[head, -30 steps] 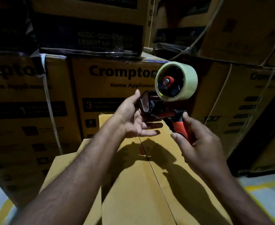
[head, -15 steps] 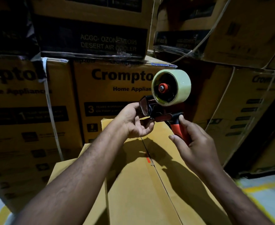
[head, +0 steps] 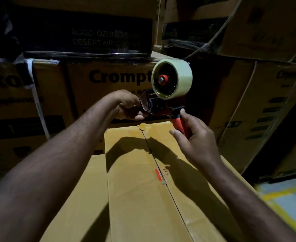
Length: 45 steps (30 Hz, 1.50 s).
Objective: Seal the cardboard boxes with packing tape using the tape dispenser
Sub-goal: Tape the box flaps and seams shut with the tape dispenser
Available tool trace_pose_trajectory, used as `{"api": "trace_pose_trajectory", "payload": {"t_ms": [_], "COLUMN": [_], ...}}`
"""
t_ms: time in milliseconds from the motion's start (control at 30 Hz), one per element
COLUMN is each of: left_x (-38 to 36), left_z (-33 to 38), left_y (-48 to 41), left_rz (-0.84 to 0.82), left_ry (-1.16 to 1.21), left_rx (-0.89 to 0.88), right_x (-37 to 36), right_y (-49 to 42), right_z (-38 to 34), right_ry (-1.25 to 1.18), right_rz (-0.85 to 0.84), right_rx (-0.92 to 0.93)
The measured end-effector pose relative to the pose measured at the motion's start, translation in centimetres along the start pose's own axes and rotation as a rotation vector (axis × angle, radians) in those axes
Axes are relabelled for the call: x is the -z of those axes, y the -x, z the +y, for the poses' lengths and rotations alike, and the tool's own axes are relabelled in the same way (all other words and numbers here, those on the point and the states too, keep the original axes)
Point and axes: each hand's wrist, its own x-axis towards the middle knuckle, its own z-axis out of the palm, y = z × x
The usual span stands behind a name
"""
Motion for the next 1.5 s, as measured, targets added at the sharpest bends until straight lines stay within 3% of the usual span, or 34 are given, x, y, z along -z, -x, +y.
{"api": "trace_pose_trajectory", "payload": {"t_ms": [167, 400, 567, 700, 1400, 1500], "left_x": [-0.4, -0.7, 1.1, 0.7, 0.3, 0.1], "left_z": [-1.8, -7.7, -8.8, -9.0, -9.6, -9.9], "left_y": [-3.8, -10.3, -11.2, -11.9, -14.0, -13.3], "left_rz": [0.225, 0.572, 0.360, 0.302, 0.311, 0.423], "left_ry": [-0.294, -0.649, -0.441, -0.468, -0.665, -0.742], "left_rx": [-0.109, -0.122, -0.135, -0.155, -0.020, -0.085], "right_x": [-2.8, -6.1, -5.9, -5.6, -6.5, -6.3], "right_y": [0.1, 1.1, 2.3, 2.9, 3.4, 2.8], "right_z": [0.8, 1.3, 1.4, 0.9, -1.2, -1.2], "right_ry": [0.049, 0.116, 0.220, 0.204, 0.273, 0.286], "right_rz": [-0.057, -0.114, -0.156, -0.149, -0.299, -0.335], "right_rx": [-0.073, -0.298, -0.297, -0.320, -0.324, -0.344]}}
